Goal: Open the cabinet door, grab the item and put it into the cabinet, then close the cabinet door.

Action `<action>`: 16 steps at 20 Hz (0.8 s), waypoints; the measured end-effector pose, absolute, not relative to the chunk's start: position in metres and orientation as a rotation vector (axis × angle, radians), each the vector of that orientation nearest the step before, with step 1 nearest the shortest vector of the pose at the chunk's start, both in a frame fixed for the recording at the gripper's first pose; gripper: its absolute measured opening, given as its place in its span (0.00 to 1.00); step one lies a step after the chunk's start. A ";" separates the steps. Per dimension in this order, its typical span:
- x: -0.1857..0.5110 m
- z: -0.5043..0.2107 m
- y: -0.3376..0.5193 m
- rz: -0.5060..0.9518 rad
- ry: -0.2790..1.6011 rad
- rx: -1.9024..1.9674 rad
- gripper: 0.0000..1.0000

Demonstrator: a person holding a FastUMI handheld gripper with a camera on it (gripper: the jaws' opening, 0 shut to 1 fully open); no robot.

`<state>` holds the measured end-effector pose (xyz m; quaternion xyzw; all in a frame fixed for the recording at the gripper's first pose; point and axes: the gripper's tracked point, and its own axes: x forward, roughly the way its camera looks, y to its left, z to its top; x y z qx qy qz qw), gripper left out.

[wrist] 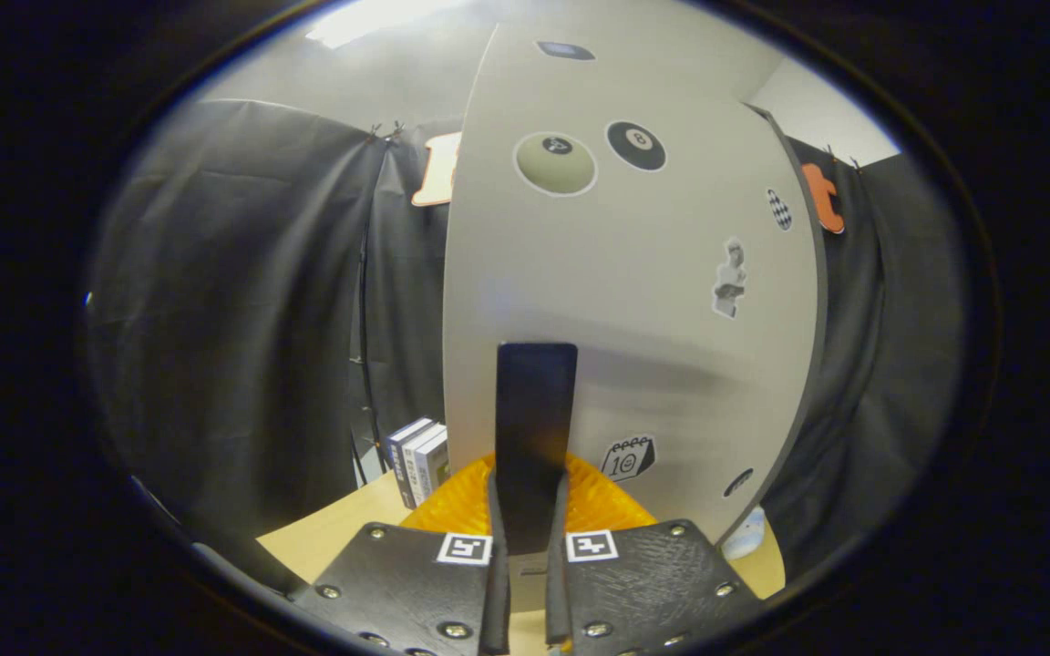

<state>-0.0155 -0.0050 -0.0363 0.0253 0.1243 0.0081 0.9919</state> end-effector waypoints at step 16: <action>-0.045 -0.035 -0.017 -0.094 0.253 0.050 0.15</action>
